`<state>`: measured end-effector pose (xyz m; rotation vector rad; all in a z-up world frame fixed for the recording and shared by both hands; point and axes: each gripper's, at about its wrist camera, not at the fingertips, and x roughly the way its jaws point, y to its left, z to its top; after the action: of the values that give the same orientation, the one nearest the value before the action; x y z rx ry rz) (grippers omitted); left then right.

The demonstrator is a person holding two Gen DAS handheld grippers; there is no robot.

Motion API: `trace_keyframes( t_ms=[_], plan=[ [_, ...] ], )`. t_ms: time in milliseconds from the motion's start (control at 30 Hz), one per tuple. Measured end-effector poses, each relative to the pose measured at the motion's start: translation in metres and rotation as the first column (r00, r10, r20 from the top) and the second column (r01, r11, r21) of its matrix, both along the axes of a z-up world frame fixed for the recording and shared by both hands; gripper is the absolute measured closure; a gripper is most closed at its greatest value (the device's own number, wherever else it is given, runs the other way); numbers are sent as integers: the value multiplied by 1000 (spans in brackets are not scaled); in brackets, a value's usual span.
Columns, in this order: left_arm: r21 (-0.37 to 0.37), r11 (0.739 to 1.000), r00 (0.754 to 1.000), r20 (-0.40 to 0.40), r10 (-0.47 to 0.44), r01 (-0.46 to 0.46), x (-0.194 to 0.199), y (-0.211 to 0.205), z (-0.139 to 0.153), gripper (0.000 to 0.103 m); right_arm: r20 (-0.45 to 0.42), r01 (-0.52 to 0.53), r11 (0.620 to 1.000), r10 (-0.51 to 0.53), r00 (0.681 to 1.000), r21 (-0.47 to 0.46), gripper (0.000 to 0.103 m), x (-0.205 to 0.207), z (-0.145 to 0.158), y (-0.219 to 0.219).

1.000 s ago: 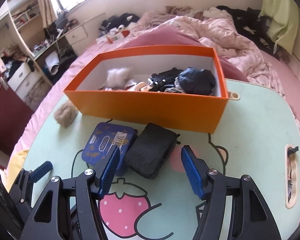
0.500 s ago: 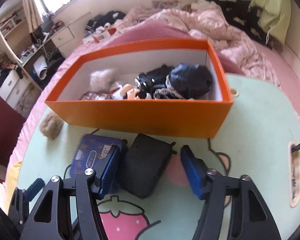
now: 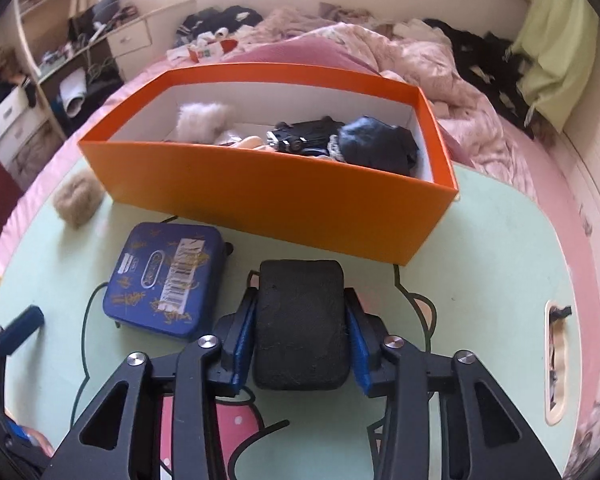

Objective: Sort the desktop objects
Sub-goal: 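Move the right gripper to the black case and grasp it, then grasp the blue tin with the left gripper while the right gripper holds the black case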

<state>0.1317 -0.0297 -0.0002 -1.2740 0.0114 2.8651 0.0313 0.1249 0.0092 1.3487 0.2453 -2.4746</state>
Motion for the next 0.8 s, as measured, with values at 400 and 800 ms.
trace_keyframes(
  t_ms=[400,800],
  plan=[
    [-10,1000,998,55,-7,7,-10,8,8,0,3,38,981,-38,999,-191,65,16,15,41],
    [-5,998,991,118,-65,66,-86,44,36,0,-2,103,963,-106,994,-249,65,15,29,74]
  ],
)
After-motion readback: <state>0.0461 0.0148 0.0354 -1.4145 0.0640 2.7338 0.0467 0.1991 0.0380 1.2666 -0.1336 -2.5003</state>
